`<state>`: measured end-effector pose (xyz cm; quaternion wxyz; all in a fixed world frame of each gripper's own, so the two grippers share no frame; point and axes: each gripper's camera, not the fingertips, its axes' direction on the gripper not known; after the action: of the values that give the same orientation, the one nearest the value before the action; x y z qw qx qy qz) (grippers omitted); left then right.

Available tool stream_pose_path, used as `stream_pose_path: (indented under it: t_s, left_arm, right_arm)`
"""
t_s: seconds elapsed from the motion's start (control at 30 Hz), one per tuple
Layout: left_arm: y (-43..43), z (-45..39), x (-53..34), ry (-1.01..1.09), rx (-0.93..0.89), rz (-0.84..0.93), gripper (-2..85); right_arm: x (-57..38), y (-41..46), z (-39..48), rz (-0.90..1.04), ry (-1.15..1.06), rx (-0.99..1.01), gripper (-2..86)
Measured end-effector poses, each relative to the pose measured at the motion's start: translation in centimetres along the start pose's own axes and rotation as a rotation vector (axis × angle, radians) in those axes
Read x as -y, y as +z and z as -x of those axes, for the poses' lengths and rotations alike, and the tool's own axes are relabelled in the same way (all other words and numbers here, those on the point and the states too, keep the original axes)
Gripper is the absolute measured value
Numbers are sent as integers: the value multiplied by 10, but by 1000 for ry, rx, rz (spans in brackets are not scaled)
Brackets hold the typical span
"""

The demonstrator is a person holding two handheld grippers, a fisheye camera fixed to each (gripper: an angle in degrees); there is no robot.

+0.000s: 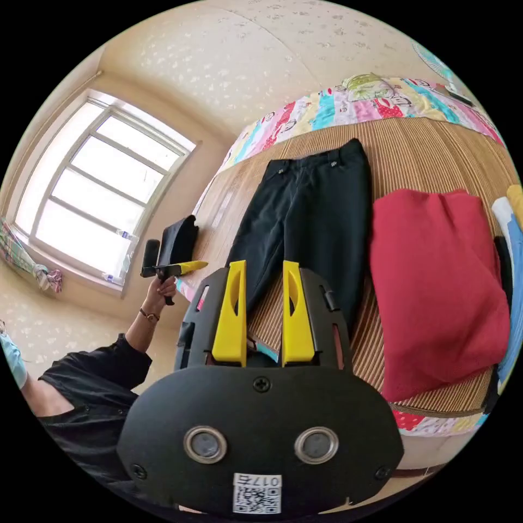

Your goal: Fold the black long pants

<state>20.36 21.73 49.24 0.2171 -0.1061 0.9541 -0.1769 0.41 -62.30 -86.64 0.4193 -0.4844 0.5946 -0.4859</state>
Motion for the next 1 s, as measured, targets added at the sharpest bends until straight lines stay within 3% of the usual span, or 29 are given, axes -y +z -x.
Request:
stream_pose_path:
  t_s: [0.17, 0.37, 0.47, 0.57, 0.7, 0.83, 1.0]
  left_arm:
    - [1, 13, -127, 10, -62, 10, 176]
    - [12, 71, -235, -111, -191, 81, 183]
    - [25, 98, -262, -157, -232, 99, 168]
    - [30, 111, -276, -161, -459, 71, 104]
    - [11, 85, -282, -101, -435, 63, 49]
    - [-23, 39, -278, -15, -617, 42, 41]
    - [-22, -5, -277, -45, -379, 124, 73]
  right_arm:
    - [-125, 73, 5, 209, 10, 186, 119]
    - [-193, 132, 52, 291, 60, 495, 125]
    - [-211, 162, 81, 369, 55, 470, 129]
    - [-227, 160, 98, 295, 65, 386, 138]
    - [-226, 153, 105, 314, 45, 372, 149]
    - [-233, 150, 109, 367, 61, 333, 151]
    - [-258, 158, 120, 385, 14, 328, 112]
